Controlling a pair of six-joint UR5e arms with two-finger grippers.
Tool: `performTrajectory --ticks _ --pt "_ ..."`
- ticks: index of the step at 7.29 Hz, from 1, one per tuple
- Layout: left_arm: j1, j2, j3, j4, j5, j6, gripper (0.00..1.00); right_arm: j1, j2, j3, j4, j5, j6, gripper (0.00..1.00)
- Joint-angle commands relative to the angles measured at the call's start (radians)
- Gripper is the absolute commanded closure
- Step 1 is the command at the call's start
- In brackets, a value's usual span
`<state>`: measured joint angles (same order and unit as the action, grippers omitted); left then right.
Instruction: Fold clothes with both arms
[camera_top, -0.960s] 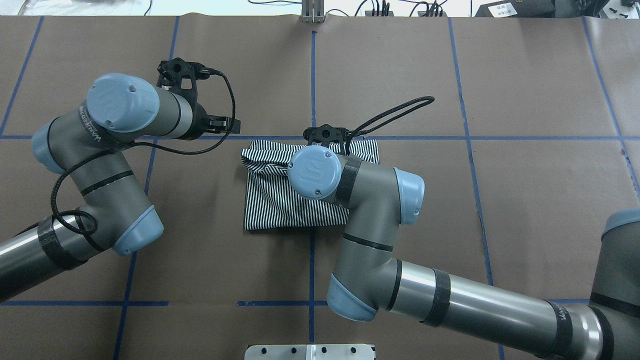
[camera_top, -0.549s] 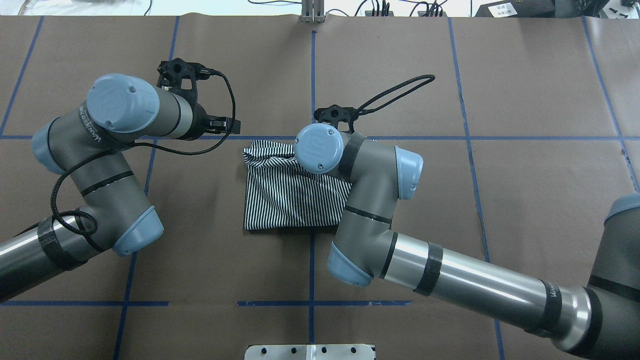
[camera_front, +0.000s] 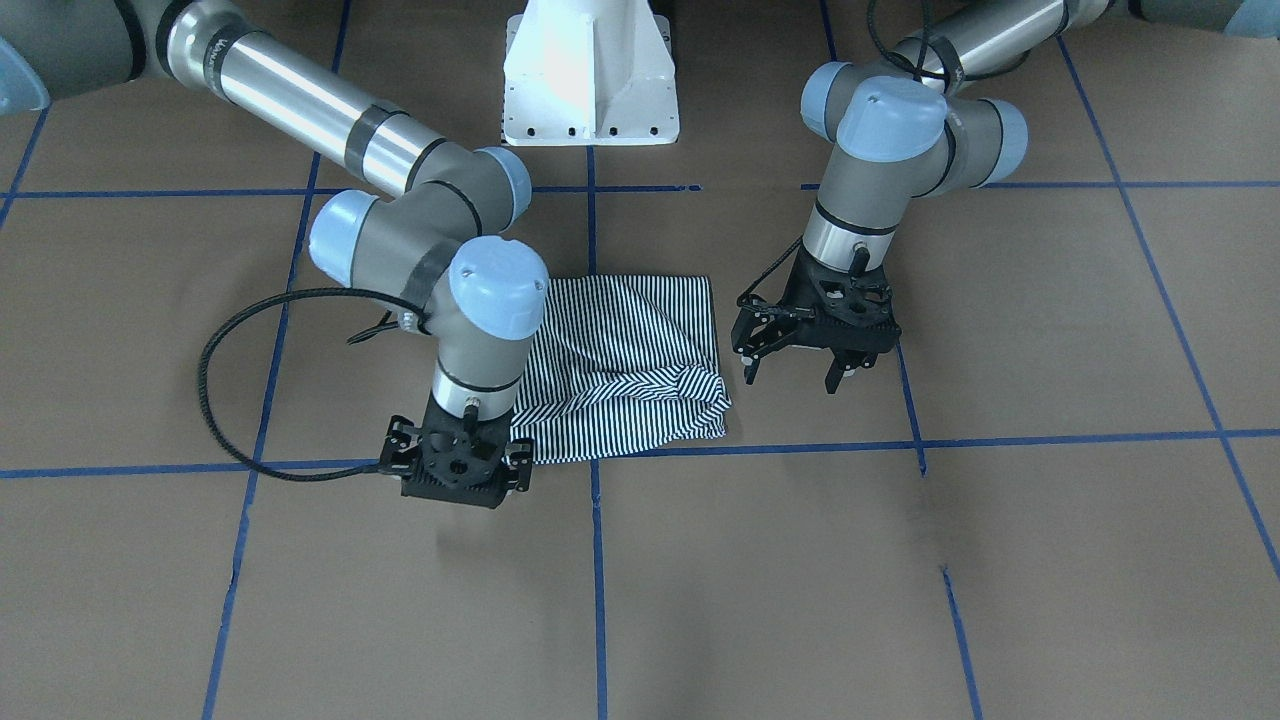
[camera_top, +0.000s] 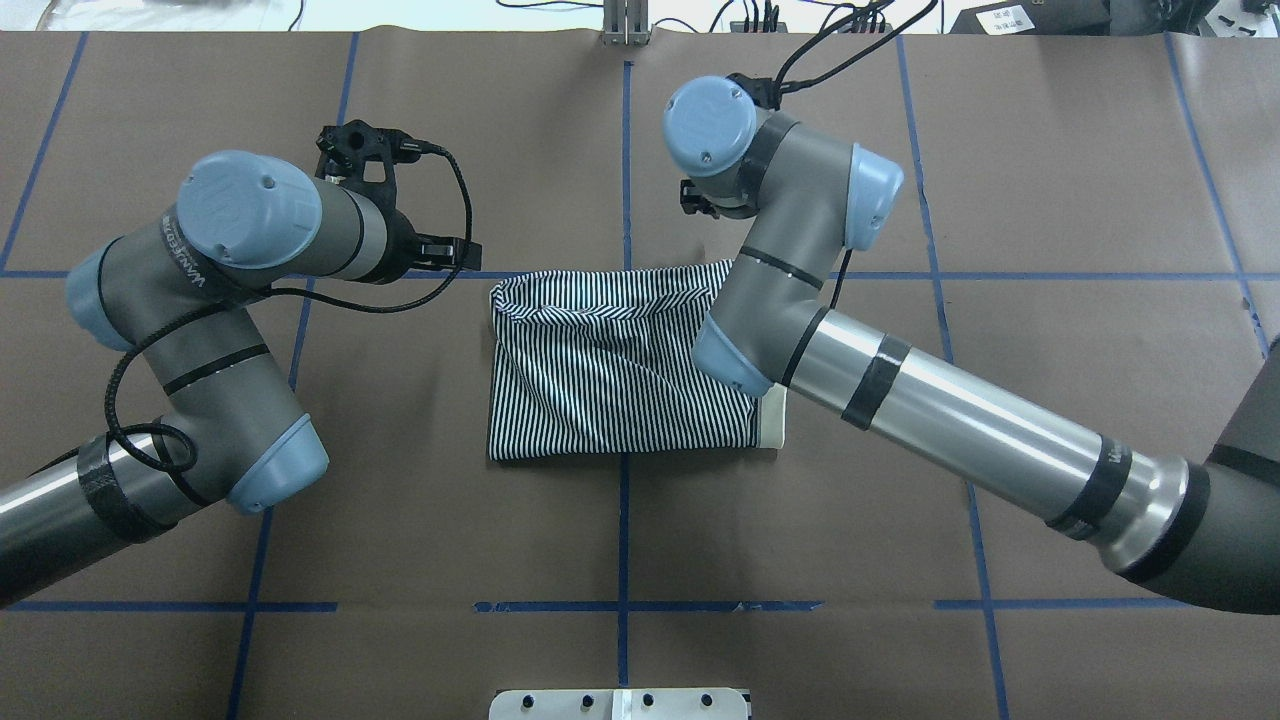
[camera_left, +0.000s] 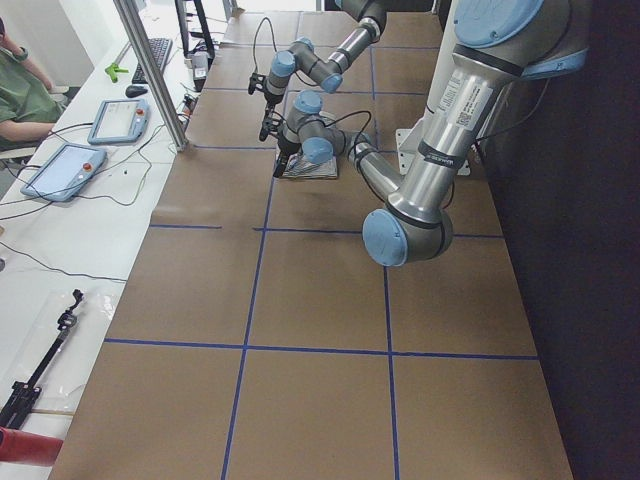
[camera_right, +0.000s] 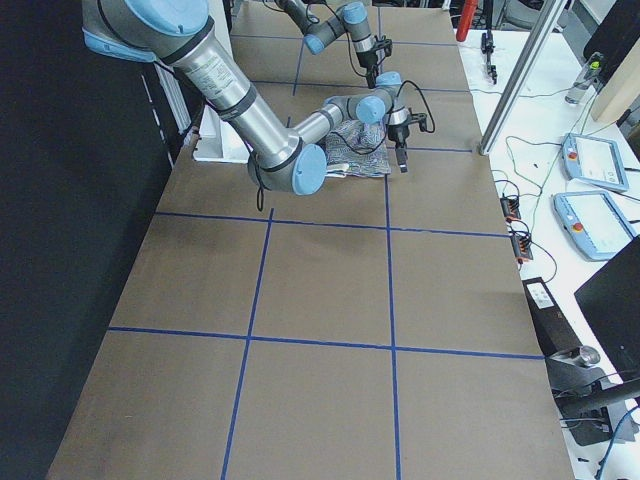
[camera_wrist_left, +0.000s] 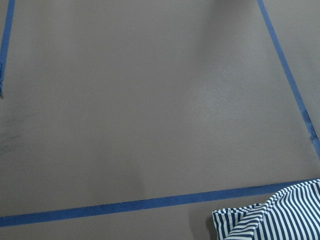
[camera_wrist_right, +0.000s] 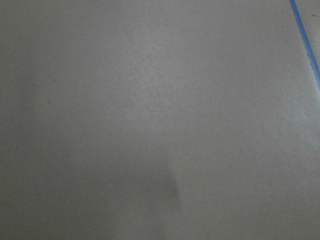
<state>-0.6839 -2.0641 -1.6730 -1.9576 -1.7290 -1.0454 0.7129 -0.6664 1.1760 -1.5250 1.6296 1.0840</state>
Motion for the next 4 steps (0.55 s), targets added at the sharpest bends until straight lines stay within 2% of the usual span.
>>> performTrajectory --ticks 1,4 --pt "0.02 -0.016 0.018 0.012 0.002 -0.043 0.0 0.065 0.004 0.011 0.008 0.117 -0.067 0.0" --pt "0.153 -0.085 0.079 0.017 0.037 -0.187 0.0 0.063 -0.05 0.115 0.008 0.118 -0.065 0.0"
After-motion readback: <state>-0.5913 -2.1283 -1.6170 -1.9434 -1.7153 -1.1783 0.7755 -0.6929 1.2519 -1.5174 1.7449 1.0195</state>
